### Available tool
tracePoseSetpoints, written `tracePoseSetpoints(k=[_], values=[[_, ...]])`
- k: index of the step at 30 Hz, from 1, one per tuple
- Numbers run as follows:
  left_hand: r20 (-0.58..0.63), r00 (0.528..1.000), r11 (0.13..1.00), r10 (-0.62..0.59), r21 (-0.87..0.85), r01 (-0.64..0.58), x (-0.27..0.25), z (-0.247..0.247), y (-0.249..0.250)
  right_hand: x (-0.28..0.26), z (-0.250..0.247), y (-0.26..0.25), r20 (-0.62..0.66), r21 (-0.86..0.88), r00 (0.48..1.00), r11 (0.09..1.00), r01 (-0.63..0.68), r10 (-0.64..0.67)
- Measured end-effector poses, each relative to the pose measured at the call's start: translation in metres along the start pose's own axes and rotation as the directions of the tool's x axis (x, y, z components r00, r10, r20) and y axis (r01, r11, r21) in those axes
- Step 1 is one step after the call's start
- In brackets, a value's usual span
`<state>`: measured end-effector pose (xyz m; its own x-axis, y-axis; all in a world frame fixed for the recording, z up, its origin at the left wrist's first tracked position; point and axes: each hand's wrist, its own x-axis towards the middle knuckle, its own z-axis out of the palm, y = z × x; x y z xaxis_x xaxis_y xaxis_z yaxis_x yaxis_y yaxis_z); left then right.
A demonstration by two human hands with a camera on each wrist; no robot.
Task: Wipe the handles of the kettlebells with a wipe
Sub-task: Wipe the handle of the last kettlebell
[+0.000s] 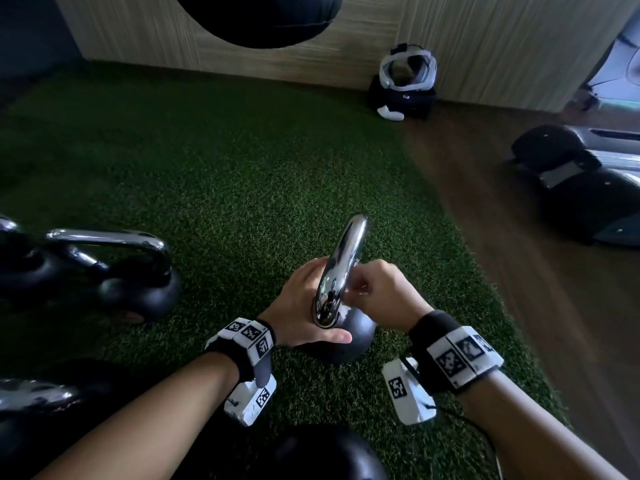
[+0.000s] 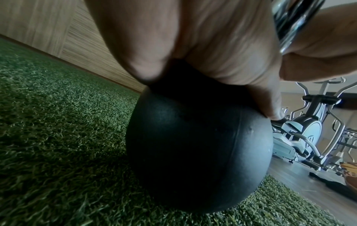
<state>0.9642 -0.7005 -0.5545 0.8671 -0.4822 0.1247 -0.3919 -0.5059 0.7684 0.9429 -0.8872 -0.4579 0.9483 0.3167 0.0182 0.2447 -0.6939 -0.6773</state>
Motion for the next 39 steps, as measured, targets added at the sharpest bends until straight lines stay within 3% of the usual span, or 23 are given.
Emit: tracePoseSetpoints(k=[3,7,12,14,17,19,21,24,29,32,35,39], values=[[-0.013,1.0,1.0,-0.01,-0.028,0.009,-0.002,0.0,-0.001,0.004,0.002,-0.003,0.092,0.011,0.996,1.0,-0.021,0.019],[0.011,0.998,0.998,-0.068,0.007,0.068,-0.005,0.0,-0.004,0.0,0.0,0.011,0.19,0.285,0.981,0.959,-0.012,-0.044],[0.009,0.998,0.998,-0.065,-0.009,0.065,0.001,0.001,-0.006,0.003,0.007,0.028,0.227,0.343,0.972,0.939,-0.014,-0.068],[0.016,0.998,0.998,-0.053,0.043,0.052,-0.001,0.0,-0.004,0.002,0.008,0.031,0.225,0.455,0.972,0.889,-0.049,-0.061],[0.024,0.999,0.993,-0.035,0.111,0.032,-0.002,0.0,-0.002,-0.003,0.008,0.037,0.264,0.703,0.964,0.691,-0.167,-0.036],[0.02,0.999,0.995,-0.051,0.091,0.049,-0.002,0.0,0.0,-0.004,0.011,0.04,0.305,0.853,0.952,0.448,-0.268,-0.01],[0.012,0.998,0.995,-0.069,0.077,0.068,-0.002,-0.001,0.001,0.0,0.016,0.041,0.273,0.941,0.961,0.2,-0.274,0.036],[0.029,0.993,0.991,-0.117,0.061,0.115,-0.008,-0.005,0.009,0.006,0.021,0.034,0.209,0.975,0.969,0.042,-0.216,0.129],[0.032,0.99,0.989,-0.137,0.067,0.135,-0.008,-0.008,0.016,0.002,0.028,0.038,0.258,0.966,0.965,0.026,-0.259,0.038],[0.036,0.989,0.989,-0.141,0.042,0.139,-0.008,-0.007,0.013,0.014,0.022,0.029,0.164,0.986,0.975,0.013,-0.168,0.149],[0.026,0.99,0.99,-0.136,0.025,0.136,-0.009,-0.006,0.01,0.028,0.018,0.019,0.086,0.993,0.94,0.048,-0.108,0.331],[0.042,0.992,0.991,-0.119,0.065,0.116,-0.007,-0.005,0.007,0.02,0.024,0.011,0.03,0.994,0.918,0.088,-0.07,0.395]])
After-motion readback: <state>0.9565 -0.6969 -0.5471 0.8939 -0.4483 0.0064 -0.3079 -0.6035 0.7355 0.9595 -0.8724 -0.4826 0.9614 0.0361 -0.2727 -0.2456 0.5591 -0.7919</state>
